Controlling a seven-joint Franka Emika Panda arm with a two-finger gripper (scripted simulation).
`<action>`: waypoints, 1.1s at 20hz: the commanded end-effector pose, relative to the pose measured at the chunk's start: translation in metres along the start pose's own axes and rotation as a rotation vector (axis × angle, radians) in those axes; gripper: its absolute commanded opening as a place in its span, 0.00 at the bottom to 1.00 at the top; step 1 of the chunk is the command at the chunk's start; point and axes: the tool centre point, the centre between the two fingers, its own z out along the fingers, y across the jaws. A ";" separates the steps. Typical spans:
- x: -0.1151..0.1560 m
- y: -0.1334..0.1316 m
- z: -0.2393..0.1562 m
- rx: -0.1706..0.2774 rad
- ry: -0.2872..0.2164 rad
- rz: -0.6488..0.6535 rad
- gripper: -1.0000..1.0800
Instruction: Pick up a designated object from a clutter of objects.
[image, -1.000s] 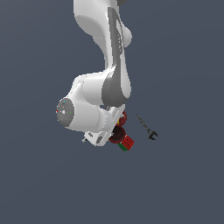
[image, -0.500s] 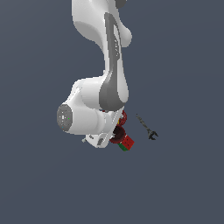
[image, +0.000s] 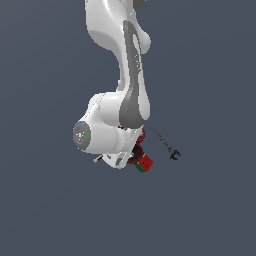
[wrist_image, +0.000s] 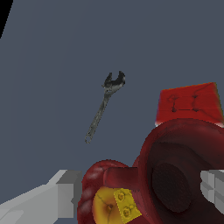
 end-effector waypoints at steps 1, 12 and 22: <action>0.000 0.000 0.007 0.000 0.000 -0.001 1.00; 0.000 0.000 0.008 0.000 0.000 -0.001 0.00; 0.008 -0.017 -0.005 0.002 -0.002 0.001 0.00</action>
